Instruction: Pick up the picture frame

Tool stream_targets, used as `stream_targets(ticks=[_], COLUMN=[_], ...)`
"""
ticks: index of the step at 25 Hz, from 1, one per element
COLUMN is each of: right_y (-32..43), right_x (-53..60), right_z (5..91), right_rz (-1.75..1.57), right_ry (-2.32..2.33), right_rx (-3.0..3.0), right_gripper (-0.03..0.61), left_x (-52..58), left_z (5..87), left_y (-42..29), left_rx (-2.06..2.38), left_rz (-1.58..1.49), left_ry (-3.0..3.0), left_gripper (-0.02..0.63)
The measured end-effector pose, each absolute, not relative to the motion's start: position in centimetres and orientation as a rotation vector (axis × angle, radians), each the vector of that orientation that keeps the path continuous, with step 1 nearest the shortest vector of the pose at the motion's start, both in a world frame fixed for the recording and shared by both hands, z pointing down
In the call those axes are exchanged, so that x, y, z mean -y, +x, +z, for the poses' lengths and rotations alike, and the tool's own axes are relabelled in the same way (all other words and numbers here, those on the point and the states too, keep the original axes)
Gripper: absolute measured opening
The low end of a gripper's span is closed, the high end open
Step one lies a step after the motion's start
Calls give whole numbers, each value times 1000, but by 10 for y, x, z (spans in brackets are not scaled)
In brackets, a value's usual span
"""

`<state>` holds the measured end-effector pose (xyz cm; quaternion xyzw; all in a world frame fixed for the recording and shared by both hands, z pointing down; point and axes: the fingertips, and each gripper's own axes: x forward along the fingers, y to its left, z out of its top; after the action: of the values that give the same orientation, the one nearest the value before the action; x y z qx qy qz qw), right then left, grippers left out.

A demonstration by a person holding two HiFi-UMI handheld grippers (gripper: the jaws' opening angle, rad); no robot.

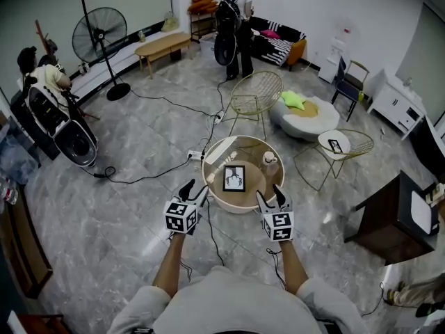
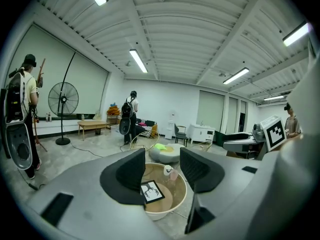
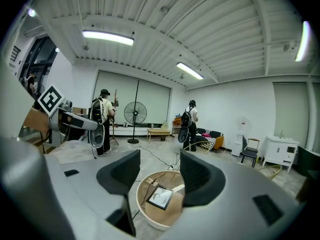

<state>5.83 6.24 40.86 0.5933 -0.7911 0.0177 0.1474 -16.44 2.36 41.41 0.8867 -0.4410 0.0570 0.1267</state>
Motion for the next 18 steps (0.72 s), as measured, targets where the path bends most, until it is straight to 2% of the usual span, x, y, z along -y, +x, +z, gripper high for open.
stream_targets(ticks=[18], right_y=[30], right_x=[-29], right_z=[425], right_rz=[62], right_ry=[1729], right_rx=[2230], right_gripper=[236], left_x=[21], left_z=[426], left_y=[-181], left_rx=[1222], left_rz=[167], left_ry=[2605], left_gripper=[212])
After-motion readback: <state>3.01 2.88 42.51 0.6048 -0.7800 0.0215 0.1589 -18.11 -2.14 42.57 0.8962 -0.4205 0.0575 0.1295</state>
